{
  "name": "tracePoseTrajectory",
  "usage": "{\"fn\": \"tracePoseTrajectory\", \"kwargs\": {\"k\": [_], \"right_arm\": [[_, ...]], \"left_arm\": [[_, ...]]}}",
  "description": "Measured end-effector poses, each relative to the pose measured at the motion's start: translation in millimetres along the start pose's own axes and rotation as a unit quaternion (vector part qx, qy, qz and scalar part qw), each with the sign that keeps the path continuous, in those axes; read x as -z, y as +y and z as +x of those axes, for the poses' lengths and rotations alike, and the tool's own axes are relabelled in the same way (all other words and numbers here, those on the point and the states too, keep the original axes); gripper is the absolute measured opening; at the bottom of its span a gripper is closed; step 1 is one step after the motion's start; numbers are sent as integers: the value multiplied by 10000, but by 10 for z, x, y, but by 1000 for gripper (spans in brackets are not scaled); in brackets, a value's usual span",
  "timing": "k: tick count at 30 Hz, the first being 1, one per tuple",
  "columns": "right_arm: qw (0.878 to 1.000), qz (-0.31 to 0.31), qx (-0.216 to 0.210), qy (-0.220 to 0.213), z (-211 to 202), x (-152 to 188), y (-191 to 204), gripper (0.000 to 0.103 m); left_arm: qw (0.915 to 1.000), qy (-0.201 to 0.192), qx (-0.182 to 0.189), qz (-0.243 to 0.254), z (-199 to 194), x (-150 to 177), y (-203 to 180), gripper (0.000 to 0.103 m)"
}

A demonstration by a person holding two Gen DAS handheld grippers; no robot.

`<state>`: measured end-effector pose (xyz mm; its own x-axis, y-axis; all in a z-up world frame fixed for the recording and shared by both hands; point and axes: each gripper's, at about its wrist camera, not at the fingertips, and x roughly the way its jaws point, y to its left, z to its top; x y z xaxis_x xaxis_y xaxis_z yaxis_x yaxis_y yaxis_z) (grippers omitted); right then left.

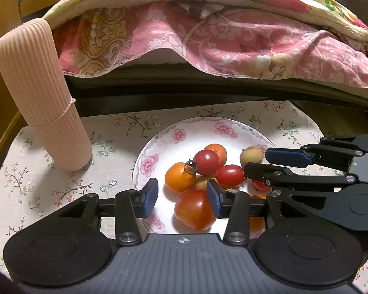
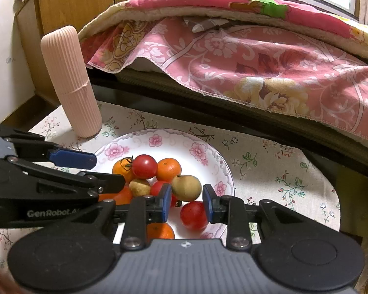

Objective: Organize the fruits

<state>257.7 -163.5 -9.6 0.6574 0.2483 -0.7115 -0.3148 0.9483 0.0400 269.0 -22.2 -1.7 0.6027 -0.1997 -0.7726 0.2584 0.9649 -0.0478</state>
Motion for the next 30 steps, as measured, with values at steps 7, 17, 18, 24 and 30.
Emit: {"fn": "tracePoseTrajectory", "kwargs": {"k": [7,17,18,24,30], "right_arm": [[10000,78,-20,-35,-22,1,-33,38],[9996,241,-75,-98,-98,-18,-73,39],[9995,303,-90,-97,-110,-23,-90,39],[9990,428,-26,-157,-209,-41,-115,40],[9985,520,2,-150,-393,7,-87,40]], "left_arm": [[9999,-62,-54,-81,-31,-3,30,62],[9996,-145,-192,-155,-90,-24,51,76],[9995,-155,-219,-143,-95,-23,44,80],[9984,-283,-483,67,-159,33,-33,90],[9974,-432,-555,-158,-304,105,-5,102]]}}
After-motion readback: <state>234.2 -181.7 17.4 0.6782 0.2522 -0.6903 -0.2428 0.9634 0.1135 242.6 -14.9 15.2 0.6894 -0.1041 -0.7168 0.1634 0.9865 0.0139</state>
